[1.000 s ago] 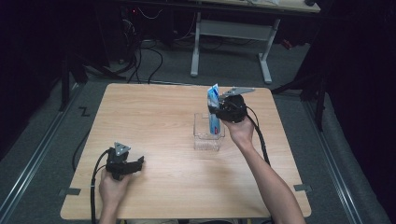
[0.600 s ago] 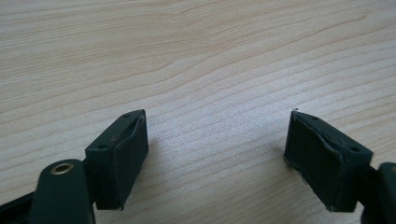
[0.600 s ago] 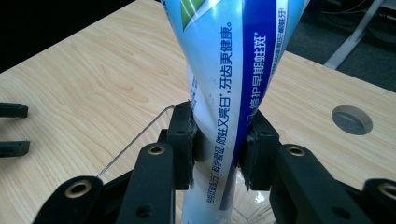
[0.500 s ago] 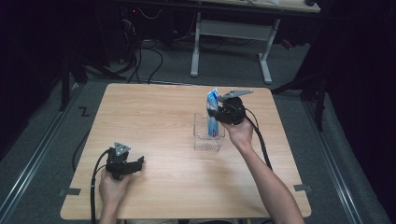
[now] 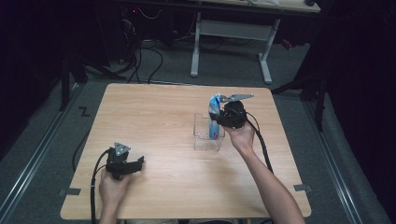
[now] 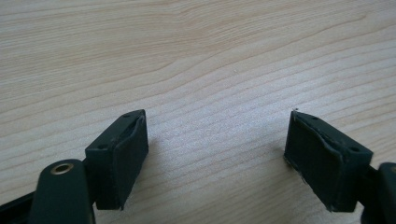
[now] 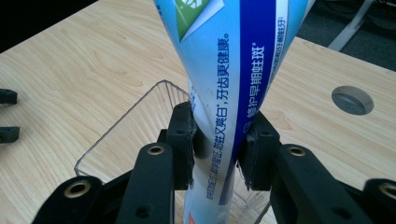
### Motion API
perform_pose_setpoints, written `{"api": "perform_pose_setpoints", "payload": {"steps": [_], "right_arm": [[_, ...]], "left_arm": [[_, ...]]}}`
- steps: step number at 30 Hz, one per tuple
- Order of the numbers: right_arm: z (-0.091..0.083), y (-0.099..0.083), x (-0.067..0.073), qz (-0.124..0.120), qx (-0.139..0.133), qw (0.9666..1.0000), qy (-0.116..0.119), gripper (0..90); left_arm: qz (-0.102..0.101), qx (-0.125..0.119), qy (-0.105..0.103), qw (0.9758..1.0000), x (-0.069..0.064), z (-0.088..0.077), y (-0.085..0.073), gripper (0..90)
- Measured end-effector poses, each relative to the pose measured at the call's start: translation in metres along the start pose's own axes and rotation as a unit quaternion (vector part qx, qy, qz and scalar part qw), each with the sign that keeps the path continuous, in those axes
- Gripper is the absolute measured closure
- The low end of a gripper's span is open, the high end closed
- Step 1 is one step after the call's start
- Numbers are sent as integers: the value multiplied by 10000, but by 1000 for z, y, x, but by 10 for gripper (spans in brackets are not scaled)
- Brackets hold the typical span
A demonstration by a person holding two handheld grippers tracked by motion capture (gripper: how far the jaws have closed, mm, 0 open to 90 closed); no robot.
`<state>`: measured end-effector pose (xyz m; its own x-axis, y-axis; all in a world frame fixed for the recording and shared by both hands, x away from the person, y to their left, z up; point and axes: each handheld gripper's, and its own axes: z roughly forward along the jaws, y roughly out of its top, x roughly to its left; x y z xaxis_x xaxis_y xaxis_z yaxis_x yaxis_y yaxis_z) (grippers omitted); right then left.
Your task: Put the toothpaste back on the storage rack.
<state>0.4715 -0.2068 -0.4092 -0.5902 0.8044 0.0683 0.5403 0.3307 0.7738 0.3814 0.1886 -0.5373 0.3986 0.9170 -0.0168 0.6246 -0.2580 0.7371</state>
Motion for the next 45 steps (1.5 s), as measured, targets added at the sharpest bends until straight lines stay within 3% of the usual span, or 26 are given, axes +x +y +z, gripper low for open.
{"api": "perform_pose_setpoints", "payload": {"steps": [26, 34, 42, 45], "right_arm": [[-6, -13, 3, 81, 173, 9997, 182, 680], [-8, -14, -2, 89, 164, 9998, 28, 670], [-12, -14, -4, -68, 153, 9996, -227, 652], [-12, -15, -6, -4, 142, 9996, -240, 652]], "left_arm": [[-2, -2, 4, 10000, 0, 0, 0, 219], [-2, -1, 4, 10000, 0, 0, 0, 218], [-3, -1, 4, 10000, 0, 0, 0, 219], [-1, -1, 3, 10000, 0, 0, 0, 219]]}}
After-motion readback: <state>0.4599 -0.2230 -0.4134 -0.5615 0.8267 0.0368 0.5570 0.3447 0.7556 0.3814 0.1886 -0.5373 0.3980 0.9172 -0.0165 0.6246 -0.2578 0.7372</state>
